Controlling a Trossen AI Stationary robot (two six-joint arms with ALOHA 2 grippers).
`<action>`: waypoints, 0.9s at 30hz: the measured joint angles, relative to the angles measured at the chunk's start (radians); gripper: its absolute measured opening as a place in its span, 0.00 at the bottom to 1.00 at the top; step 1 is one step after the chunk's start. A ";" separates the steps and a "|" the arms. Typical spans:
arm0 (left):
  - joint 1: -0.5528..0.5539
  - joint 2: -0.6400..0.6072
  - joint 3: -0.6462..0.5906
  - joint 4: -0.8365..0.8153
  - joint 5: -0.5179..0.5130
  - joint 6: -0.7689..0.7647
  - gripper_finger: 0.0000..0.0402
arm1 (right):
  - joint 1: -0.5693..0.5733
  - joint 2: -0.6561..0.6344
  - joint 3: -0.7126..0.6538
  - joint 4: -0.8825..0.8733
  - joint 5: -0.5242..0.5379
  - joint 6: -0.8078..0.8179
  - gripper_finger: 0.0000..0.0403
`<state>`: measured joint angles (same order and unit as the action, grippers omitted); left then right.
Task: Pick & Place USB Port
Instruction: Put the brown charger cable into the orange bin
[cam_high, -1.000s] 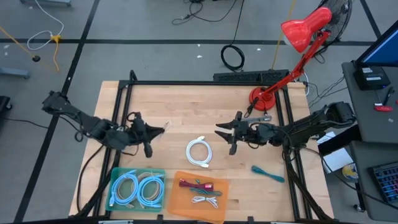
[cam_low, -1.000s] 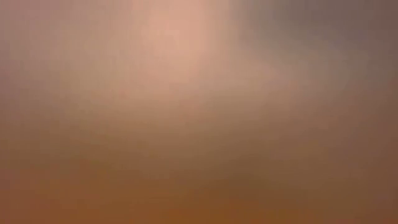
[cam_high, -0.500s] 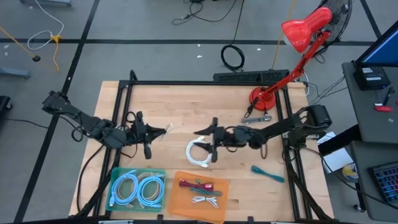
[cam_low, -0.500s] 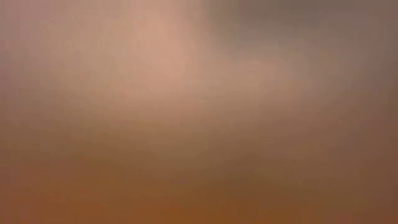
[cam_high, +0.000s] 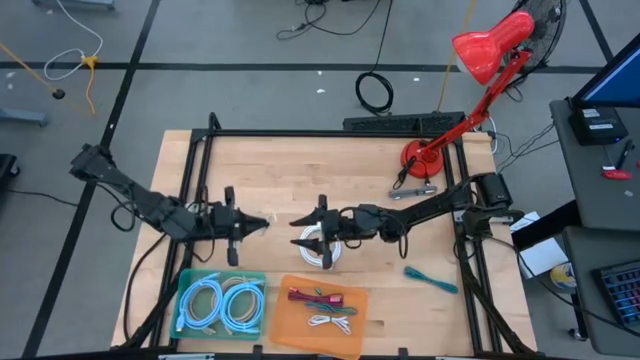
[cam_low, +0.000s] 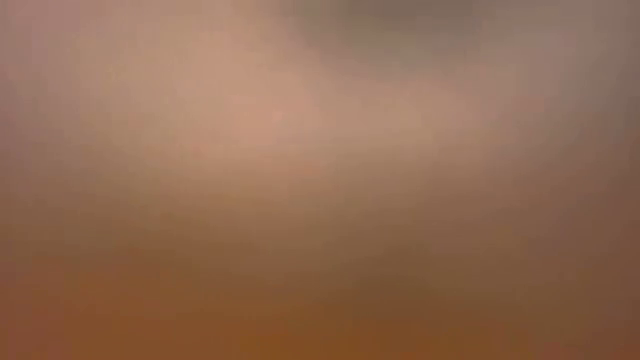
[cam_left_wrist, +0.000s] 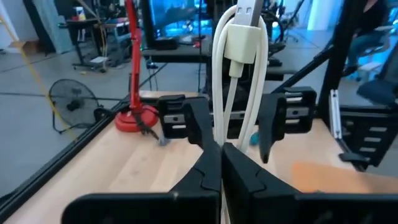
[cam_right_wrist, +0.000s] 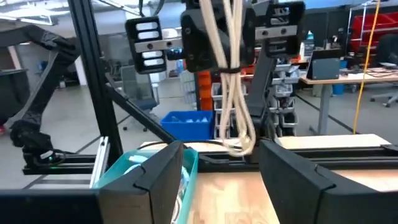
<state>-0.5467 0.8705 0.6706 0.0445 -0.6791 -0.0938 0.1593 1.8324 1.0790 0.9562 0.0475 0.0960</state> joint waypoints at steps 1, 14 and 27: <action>-0.001 0.000 -0.013 0.026 0.002 0.009 0.00 | 0.001 0.000 0.006 -0.001 0.000 -0.003 0.51; 0.071 0.016 -0.097 0.289 0.272 0.117 0.00 | 0.020 -0.001 0.023 0.012 -0.001 -0.012 0.51; 0.193 0.178 -0.095 0.468 0.438 0.144 0.00 | 0.027 -0.001 0.022 0.026 -0.001 -0.013 0.52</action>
<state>-0.3535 1.0481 0.5758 0.5123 -0.2408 0.0498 0.1866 1.8313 1.1005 0.9825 0.0467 0.0831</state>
